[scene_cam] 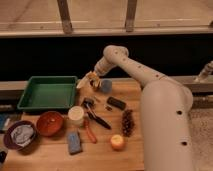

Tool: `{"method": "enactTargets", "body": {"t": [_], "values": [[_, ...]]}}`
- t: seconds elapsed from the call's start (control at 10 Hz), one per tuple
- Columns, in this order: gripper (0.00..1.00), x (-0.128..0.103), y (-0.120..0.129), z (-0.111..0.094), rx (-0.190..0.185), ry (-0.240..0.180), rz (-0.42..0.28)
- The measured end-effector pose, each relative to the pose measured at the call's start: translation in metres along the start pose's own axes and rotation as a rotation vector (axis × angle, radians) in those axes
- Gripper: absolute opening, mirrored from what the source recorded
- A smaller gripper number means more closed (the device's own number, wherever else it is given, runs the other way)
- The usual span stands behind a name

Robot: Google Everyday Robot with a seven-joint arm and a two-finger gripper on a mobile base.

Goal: Place banana in metal cup

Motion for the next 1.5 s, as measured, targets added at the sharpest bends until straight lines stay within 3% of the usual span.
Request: {"method": "enactTargets", "body": {"t": [0.6,1.3,1.5], "values": [[0.00,0.021,0.004,0.009,-0.050,0.093,0.003],[0.00,0.026,-0.006,0.034,-0.079,0.114,0.017],[0.10,0.032,-0.014,0.041,-0.075,0.118,0.032]]}}
